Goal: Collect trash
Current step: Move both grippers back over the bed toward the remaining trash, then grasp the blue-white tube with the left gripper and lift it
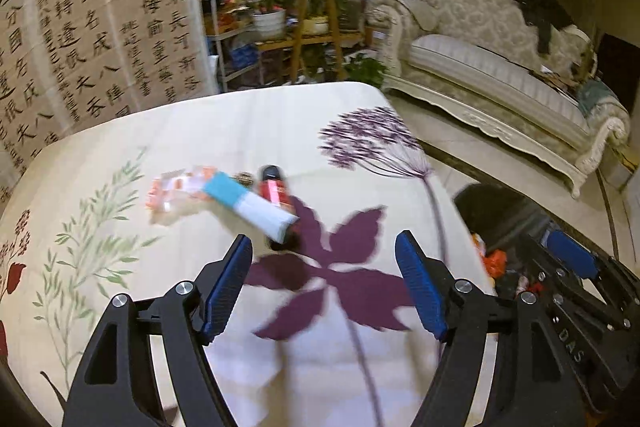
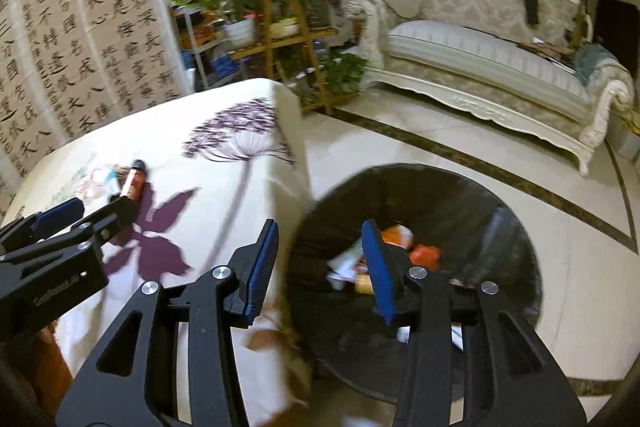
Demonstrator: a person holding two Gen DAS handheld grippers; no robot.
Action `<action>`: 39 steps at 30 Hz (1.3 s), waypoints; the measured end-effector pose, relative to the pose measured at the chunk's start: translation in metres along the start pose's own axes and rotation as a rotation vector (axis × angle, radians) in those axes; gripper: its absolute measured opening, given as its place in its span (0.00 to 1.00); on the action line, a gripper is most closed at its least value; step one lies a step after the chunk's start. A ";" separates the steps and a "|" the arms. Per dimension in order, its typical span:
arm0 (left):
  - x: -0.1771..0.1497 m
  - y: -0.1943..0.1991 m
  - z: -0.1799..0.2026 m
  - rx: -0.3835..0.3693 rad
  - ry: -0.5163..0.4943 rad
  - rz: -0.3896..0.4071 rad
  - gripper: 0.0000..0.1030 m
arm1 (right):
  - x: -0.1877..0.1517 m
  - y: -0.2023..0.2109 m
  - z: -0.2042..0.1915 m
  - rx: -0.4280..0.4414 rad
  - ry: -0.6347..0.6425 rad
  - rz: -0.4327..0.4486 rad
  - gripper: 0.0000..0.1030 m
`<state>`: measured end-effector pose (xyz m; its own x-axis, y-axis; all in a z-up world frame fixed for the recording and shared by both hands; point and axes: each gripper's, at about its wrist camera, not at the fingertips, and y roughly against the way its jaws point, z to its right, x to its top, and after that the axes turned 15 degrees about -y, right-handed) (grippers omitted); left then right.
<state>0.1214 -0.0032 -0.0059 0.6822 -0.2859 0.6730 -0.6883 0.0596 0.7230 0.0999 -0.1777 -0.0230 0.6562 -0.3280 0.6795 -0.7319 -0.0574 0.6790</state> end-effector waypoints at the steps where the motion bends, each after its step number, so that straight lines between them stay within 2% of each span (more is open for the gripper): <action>1: 0.001 -0.002 -0.005 0.004 0.009 -0.002 0.70 | 0.000 -0.001 -0.006 0.008 0.009 -0.001 0.41; 9: 0.017 -0.030 -0.040 0.031 0.045 -0.029 0.71 | 0.004 -0.011 -0.041 0.059 0.054 -0.018 0.41; 15: 0.012 -0.046 -0.051 0.029 0.052 -0.075 0.71 | 0.001 -0.019 -0.052 0.065 0.068 -0.039 0.41; 26: -0.011 -0.040 -0.069 0.024 0.094 -0.105 0.71 | -0.006 -0.025 -0.068 0.077 0.091 -0.062 0.41; 39: -0.013 -0.040 -0.078 0.018 0.102 -0.100 0.71 | -0.011 -0.031 -0.081 0.077 0.110 -0.074 0.41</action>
<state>0.1593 0.0725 -0.0318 0.7685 -0.1910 0.6107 -0.6192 0.0186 0.7850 0.1299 -0.0960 -0.0287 0.7220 -0.2154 0.6575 -0.6899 -0.1514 0.7079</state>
